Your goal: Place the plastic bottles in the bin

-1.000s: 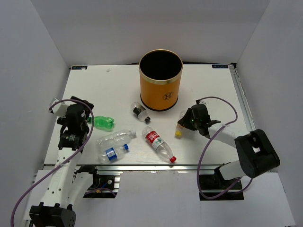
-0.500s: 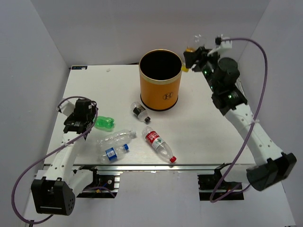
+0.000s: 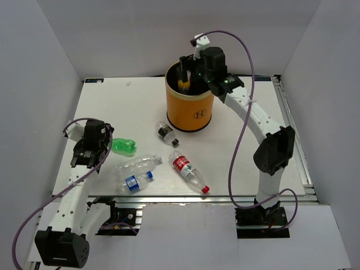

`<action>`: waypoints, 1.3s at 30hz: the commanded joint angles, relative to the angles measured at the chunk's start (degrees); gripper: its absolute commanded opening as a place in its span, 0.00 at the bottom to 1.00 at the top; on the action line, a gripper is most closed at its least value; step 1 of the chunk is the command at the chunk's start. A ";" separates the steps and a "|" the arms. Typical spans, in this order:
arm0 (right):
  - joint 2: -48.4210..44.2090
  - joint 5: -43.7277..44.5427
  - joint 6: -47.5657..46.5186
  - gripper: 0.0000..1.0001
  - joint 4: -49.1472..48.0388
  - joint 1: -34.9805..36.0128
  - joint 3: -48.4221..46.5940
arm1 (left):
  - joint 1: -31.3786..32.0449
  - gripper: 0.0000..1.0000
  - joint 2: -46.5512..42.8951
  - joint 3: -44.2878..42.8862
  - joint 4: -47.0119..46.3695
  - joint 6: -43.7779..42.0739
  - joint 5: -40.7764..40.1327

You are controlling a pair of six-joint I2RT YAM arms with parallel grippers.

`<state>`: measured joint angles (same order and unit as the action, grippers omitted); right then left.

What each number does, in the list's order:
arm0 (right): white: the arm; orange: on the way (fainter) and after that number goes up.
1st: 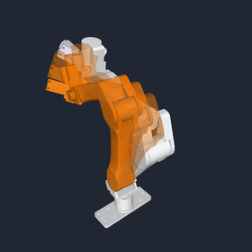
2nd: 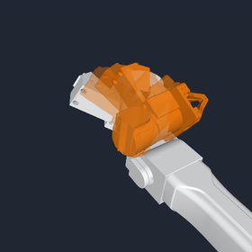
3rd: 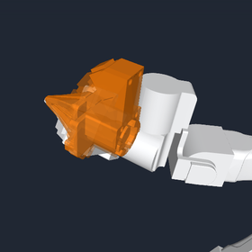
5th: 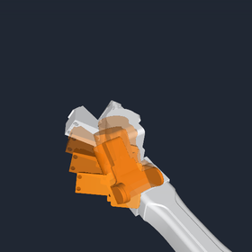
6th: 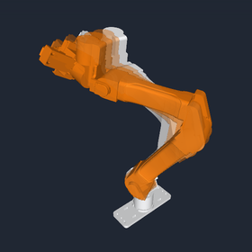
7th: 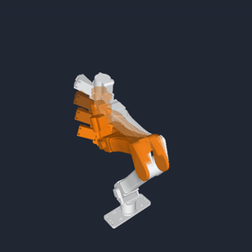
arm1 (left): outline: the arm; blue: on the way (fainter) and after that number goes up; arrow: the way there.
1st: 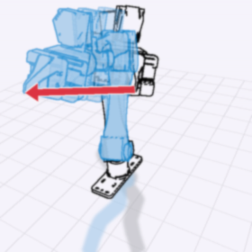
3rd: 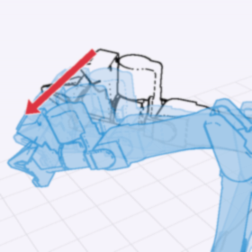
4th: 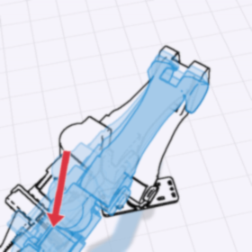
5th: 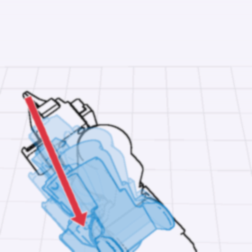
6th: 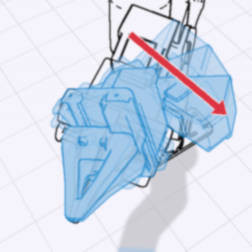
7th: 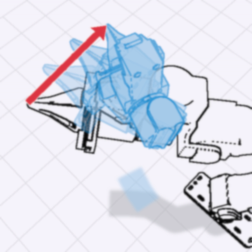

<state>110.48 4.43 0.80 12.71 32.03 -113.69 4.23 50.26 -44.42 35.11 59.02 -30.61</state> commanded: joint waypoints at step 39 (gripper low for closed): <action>-78.74 30.99 12.47 0.89 -5.33 -7.07 78.62 | -2.82 0.03 41.15 -13.99 -8.84 -1.53 17.25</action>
<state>32.80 33.76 13.10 7.66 25.15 -34.81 1.80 92.01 -52.84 25.56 59.70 -15.84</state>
